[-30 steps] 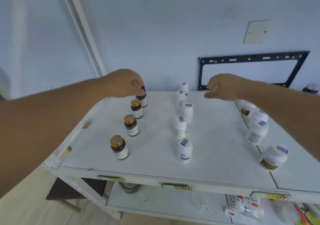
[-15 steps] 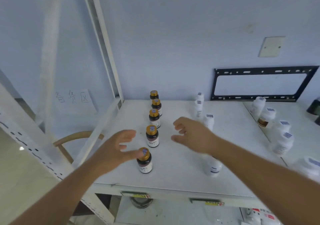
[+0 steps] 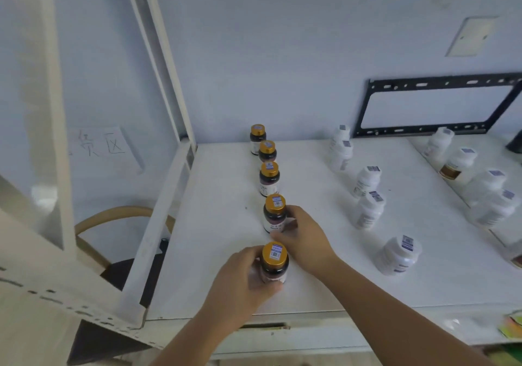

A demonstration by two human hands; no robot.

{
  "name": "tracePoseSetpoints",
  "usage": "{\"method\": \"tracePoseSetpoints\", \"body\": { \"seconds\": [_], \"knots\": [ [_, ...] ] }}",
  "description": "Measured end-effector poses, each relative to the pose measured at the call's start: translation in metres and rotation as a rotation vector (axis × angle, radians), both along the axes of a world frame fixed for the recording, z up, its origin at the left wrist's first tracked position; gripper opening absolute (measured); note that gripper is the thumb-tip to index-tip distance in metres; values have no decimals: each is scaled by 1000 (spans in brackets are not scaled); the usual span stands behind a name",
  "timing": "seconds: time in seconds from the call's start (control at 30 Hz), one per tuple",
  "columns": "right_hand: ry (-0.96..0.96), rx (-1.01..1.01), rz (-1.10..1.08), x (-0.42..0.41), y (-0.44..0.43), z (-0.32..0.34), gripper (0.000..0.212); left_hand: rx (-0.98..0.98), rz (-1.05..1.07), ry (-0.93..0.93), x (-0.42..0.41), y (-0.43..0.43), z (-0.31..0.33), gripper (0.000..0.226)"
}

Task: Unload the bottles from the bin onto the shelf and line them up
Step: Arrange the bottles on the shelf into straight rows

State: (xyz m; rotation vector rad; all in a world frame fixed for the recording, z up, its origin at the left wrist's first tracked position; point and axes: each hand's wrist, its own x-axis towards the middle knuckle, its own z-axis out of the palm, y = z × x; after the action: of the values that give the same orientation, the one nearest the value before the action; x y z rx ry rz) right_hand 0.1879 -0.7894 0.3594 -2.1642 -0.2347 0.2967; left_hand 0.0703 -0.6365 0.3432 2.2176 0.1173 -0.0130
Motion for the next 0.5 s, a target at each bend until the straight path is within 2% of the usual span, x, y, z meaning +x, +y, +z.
{"method": "tracePoseSetpoints", "body": {
  "seconds": [0.13,0.23,0.27,0.33,0.4,0.5],
  "knots": [
    [-61,-76,-10,4,7,-1,39,-13,10,-6,2,0,-4,52],
    [-15,-187,96,12,0,9,53,-165,-48,93,2,16,3,78],
    [7,-239,137,17,-4,16,59,-222,-14,80,7,26,10,78],
    [-12,-363,207,37,-14,38,59,-271,140,-27,31,49,31,63],
    [-76,-430,232,67,-18,67,53,-230,281,-133,67,67,54,56],
    [-192,-417,220,118,-13,101,44,-150,303,-151,134,79,73,41]
  ]
}}
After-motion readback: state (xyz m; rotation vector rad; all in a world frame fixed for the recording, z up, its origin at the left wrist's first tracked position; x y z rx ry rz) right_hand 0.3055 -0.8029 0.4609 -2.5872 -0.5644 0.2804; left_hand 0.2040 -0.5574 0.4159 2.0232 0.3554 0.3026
